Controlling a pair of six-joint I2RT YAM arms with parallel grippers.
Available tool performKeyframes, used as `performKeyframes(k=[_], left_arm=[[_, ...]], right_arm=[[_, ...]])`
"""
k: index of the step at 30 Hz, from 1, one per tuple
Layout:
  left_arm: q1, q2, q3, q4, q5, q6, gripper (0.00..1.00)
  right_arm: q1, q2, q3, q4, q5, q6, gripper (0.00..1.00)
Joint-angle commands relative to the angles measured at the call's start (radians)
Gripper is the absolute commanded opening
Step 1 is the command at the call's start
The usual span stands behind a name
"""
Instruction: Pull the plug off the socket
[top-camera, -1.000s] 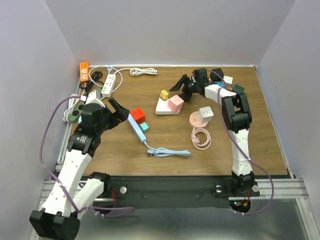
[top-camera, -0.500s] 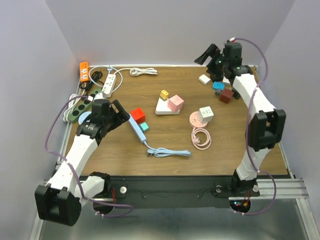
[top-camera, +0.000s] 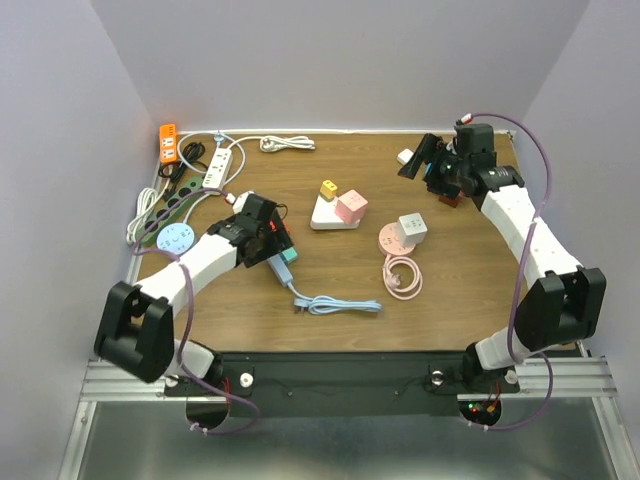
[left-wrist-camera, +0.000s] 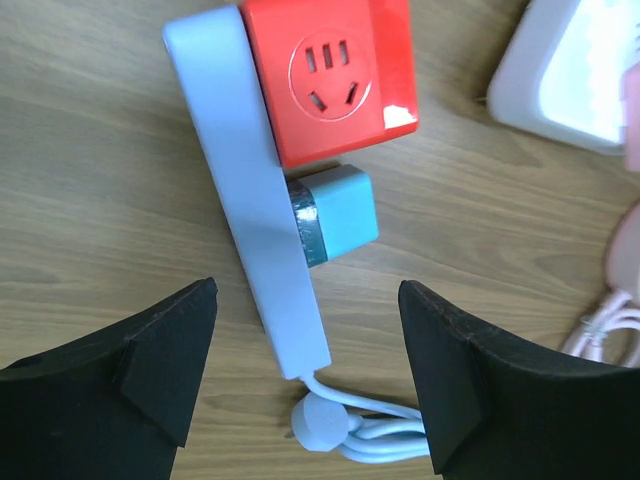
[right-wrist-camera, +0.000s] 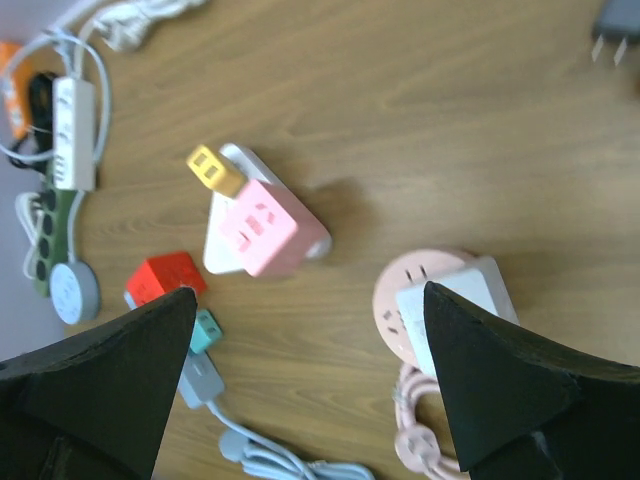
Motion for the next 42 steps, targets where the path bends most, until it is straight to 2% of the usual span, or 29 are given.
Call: performKeyframes(k=[1, 7, 10, 11, 13, 14, 19, 21, 22, 23, 25, 28, 33, 36, 38, 40, 42], left_arm=[[-0.026, 0.069, 0.017, -0.014, -0.068, -0.031, 0.84], [-0.046, 0.126, 0.000, 0.027, -0.076, -0.037, 0.75], [-0.046, 0.138, -0.035, 0.075, -0.056, -0.037, 0.55], [-0.046, 0.136, -0.064, 0.092, -0.047, -0.037, 0.40], [-0.046, 0.126, -0.112, 0.165, -0.019, -0.045, 0.23], [-0.046, 0.121, -0.129, 0.187, -0.013, -0.045, 0.19], [-0.044, 0.101, -0.187, 0.286, 0.019, -0.027, 0.17], [-0.040, 0.084, -0.222, 0.374, 0.071, 0.006, 0.16], [-0.034, 0.075, -0.254, 0.474, 0.120, 0.018, 0.14], [-0.023, 0.064, -0.274, 0.475, 0.121, 0.018, 0.13], [0.015, 0.029, -0.322, 0.642, 0.234, 0.026, 0.09], [0.121, 0.023, -0.356, 0.728, 0.308, 0.020, 0.01], [0.275, 0.133, -0.367, 0.869, 0.533, 0.038, 0.00], [0.331, 0.286, -0.345, 0.931, 0.659, 0.059, 0.00], [0.374, 0.355, -0.370, 1.036, 0.735, 0.026, 0.00], [0.396, 0.380, -0.391, 1.086, 0.745, 0.013, 0.00], [0.404, 0.390, -0.387, 1.049, 0.704, 0.039, 0.00]], right_arm=[[0.004, -0.070, -0.042, -0.023, 0.003, -0.030, 1.00], [0.004, -0.106, -0.094, -0.030, -0.015, -0.030, 1.00], [0.004, -0.119, -0.109, -0.037, -0.020, -0.030, 1.00], [0.004, -0.122, -0.112, -0.038, -0.018, -0.034, 1.00], [0.002, -0.129, -0.115, -0.044, -0.018, -0.040, 1.00], [0.002, -0.134, -0.114, -0.047, -0.018, -0.042, 1.00], [0.004, -0.148, -0.135, -0.063, -0.020, -0.050, 1.00], [0.004, -0.156, -0.145, -0.066, -0.018, -0.051, 1.00], [0.004, -0.159, -0.151, -0.066, -0.018, -0.051, 1.00], [0.004, -0.163, -0.154, -0.069, -0.018, -0.053, 1.00], [0.004, -0.171, -0.163, -0.075, -0.017, -0.054, 1.00], [0.004, -0.182, -0.169, -0.083, -0.013, -0.057, 1.00], [0.002, -0.189, -0.183, -0.092, -0.010, -0.062, 1.00], [0.004, -0.192, -0.186, -0.098, -0.004, -0.067, 1.00], [0.004, -0.197, -0.189, -0.104, 0.003, -0.070, 1.00], [0.004, -0.200, -0.189, -0.112, 0.009, -0.071, 1.00], [0.004, -0.205, -0.188, -0.115, 0.011, -0.074, 1.00]])
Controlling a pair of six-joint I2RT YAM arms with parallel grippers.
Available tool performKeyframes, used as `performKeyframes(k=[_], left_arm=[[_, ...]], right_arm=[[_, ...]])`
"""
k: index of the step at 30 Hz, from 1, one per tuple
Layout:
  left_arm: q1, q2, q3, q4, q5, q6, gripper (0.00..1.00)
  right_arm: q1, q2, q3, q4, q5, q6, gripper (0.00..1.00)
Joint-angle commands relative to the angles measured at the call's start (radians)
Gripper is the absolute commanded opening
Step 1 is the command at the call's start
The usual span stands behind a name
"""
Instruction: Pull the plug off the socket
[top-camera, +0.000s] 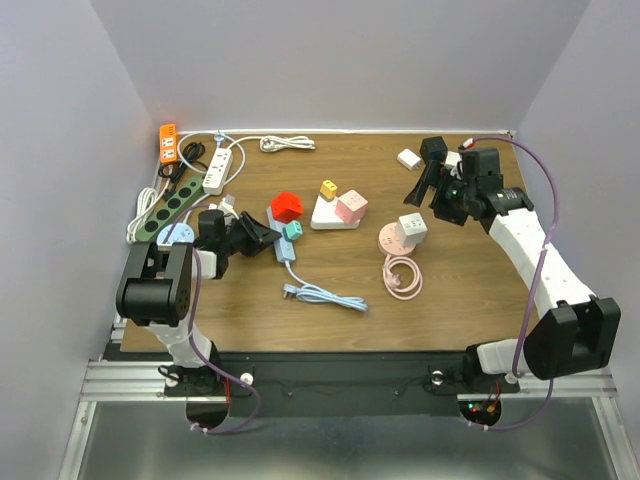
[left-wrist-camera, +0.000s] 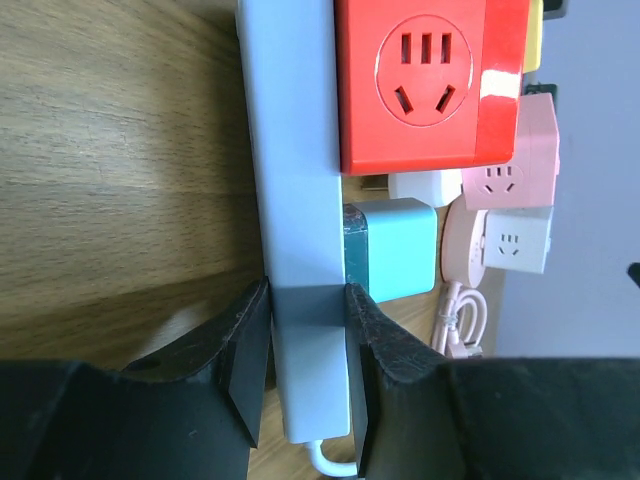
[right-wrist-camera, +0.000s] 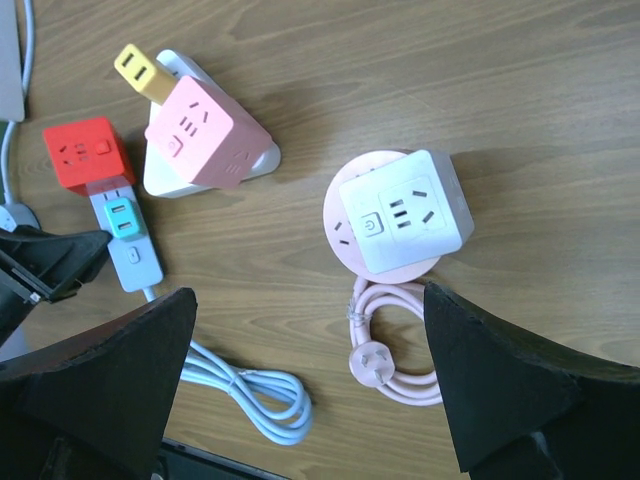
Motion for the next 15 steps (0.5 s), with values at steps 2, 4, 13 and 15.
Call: performKeyframes(k=[2, 4, 13, 15], left_arm=[[0.018, 0.053, -0.024, -0.047, -0.028, 0.071, 0.00], [0.014, 0.055, 0.001, -0.097, -0.054, 0.056, 0.00], [-0.028, 0.072, 0.110, -0.332, -0.191, -0.016, 0.16], [-0.028, 0.094, 0.140, -0.379, -0.194, -0.027, 0.00]], right_arm=[[0.004, -0.037, 0.005, -0.020, 0.023, -0.023, 1.00], [0.004, -0.034, 0.005, -0.025, 0.029, -0.026, 1.00], [0.013, -0.007, 0.023, -0.031, -0.015, -0.049, 1.00], [0.033, 0.018, 0.024, -0.031, -0.022, -0.050, 1.00]])
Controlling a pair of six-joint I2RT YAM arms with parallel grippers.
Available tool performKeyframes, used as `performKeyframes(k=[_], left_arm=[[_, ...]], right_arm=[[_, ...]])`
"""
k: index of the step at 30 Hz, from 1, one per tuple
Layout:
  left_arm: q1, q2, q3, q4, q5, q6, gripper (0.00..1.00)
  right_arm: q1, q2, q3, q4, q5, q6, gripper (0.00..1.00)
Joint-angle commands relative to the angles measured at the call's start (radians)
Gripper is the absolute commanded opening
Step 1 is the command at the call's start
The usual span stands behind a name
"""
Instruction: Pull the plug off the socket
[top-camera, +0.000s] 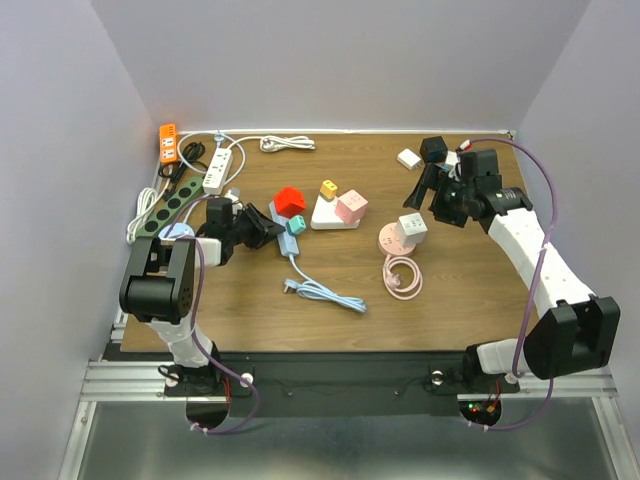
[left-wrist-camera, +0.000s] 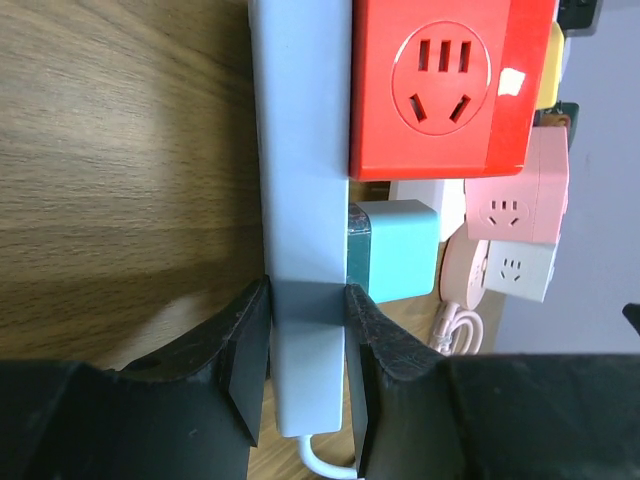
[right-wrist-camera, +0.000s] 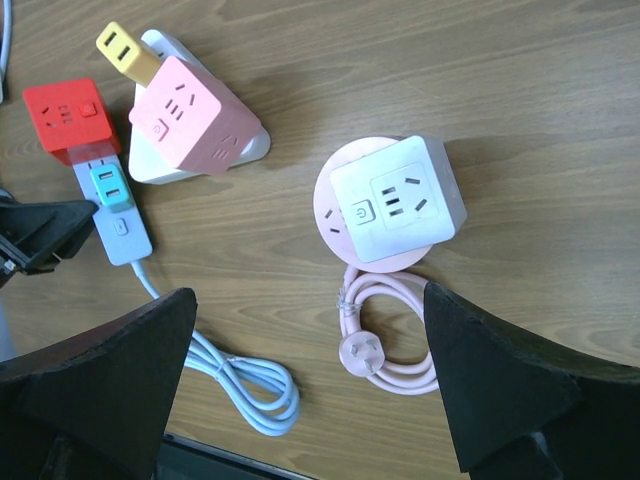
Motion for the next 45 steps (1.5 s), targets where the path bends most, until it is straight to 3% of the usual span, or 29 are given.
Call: performKeyframes(k=[1, 12, 19, 30, 38, 45], left_arm=[[-0.002, 0.070, 0.029, -0.237, -0.142, -0.005, 0.00], [-0.021, 0.085, 0.169, -0.491, -0.220, 0.045, 0.00], [-0.021, 0.085, 0.210, -0.639, -0.258, 0.079, 0.09], [-0.021, 0.022, 0.120, -0.739, -0.314, 0.110, 0.34], [-0.021, 0.018, 0.128, -0.777, -0.335, 0.127, 0.34], [-0.042, -0.272, 0.271, -0.913, -0.438, 0.151, 0.31]], right_arm=[[0.033, 0.017, 0.027, 0.005, -0.023, -0.024, 1.00], [0.056, 0.046, 0.030, 0.010, -0.012, -0.033, 1.00], [0.057, 0.050, 0.037, 0.013, -0.007, -0.048, 1.00], [0.056, 0.063, 0.029, 0.028, -0.018, -0.068, 1.00], [0.056, 0.056, 0.018, 0.039, -0.027, -0.065, 1.00], [0.056, 0.038, -0.009, 0.037, 0.054, -0.033, 1.00]])
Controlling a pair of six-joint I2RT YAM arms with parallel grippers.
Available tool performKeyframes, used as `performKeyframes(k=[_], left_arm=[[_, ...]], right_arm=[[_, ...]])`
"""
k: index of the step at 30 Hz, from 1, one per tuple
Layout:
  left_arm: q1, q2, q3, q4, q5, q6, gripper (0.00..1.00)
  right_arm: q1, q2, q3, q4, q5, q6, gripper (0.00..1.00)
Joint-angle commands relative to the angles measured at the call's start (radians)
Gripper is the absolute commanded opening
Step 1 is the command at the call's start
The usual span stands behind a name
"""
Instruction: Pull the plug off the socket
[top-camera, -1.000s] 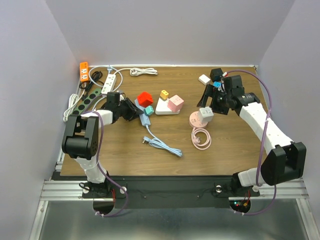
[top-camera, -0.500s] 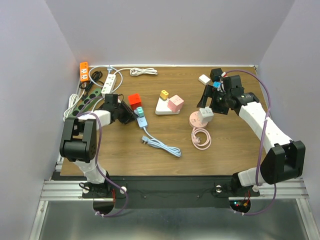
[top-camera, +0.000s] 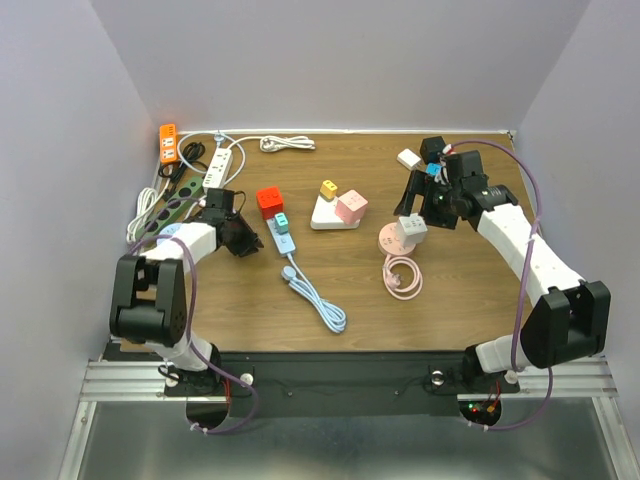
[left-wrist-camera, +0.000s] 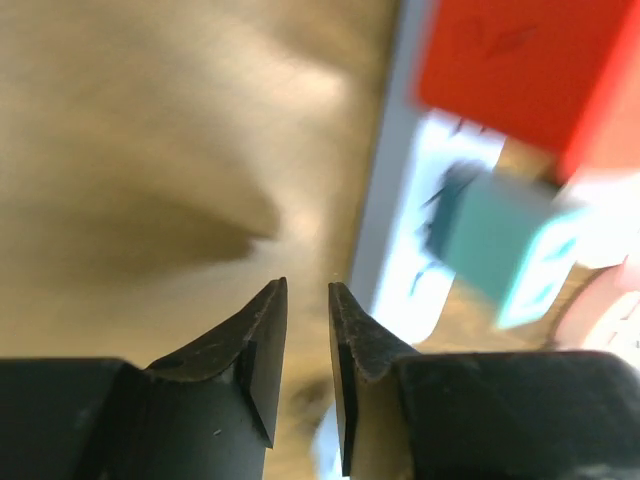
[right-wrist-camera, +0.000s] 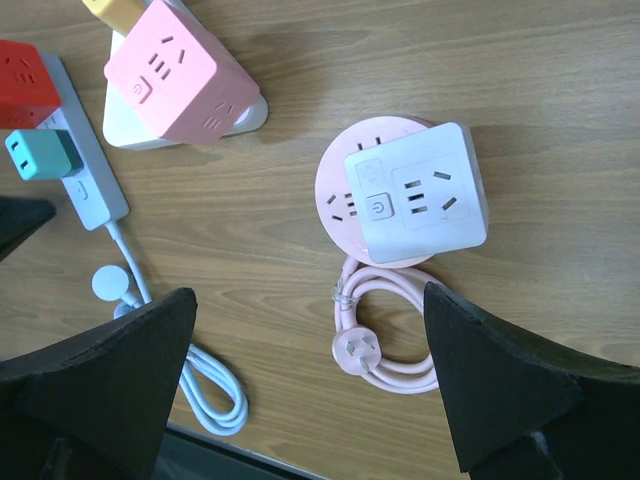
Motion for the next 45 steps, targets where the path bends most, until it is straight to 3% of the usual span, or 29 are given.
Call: performKeyframes(k=[1, 8, 12, 21, 25, 29, 32, 34, 35, 36, 38, 45], left_arm=[[-0.016, -0.186, 0.104, -0.250, -0.117, 0.080, 0.31], [-0.061, -0.314, 0.254, -0.320, -0.051, 0.137, 0.31], [-0.093, -0.348, 0.210, -0.275, 0.010, 0.134, 0.31], [-0.200, -0.386, 0.149, -0.178, 0.093, 0.141, 0.31], [-0.234, -0.374, 0.147, -0.147, 0.118, 0.140, 0.31], [-0.298, -0.346, 0.132, -0.106, 0.124, 0.132, 0.30], [-0.332, -0.308, 0.121, -0.071, 0.119, 0.126, 0.29], [-0.367, -0.273, 0.116, -0.031, 0.118, 0.120, 0.27], [-0.381, -0.257, 0.115, -0.014, 0.118, 0.115, 0.27], [-0.413, -0.224, 0.113, 0.023, 0.118, 0.114, 0.26], [-0.456, -0.181, 0.118, 0.072, 0.128, 0.105, 0.23], [-0.587, 0.060, 0.179, 0.196, 0.151, 0.098, 0.00]], right_arm=[[0.001, -0.028, -0.014, 0.034, 0.079, 0.022, 1.00], [0.003, 0.006, -0.005, 0.031, 0.203, -0.053, 1.00], [0.003, 0.050, 0.017, 0.031, 0.230, -0.168, 1.00], [0.012, 0.228, 0.081, 0.039, 0.145, -0.252, 0.99], [0.036, 0.286, 0.111, 0.048, 0.140, -0.257, 0.93], [0.058, 0.319, 0.103, 0.046, 0.153, -0.243, 0.72], [0.070, 0.297, 0.057, 0.048, 0.136, -0.226, 0.65], [0.093, 0.277, 0.016, 0.045, 0.133, -0.214, 0.54], [0.099, 0.264, 0.003, 0.046, 0.134, -0.207, 0.46], [0.110, 0.241, -0.012, 0.046, 0.131, -0.184, 0.25], [0.122, 0.208, -0.046, 0.045, 0.118, -0.170, 0.10], [0.202, 0.130, -0.095, 0.014, 0.094, -0.107, 0.01]])
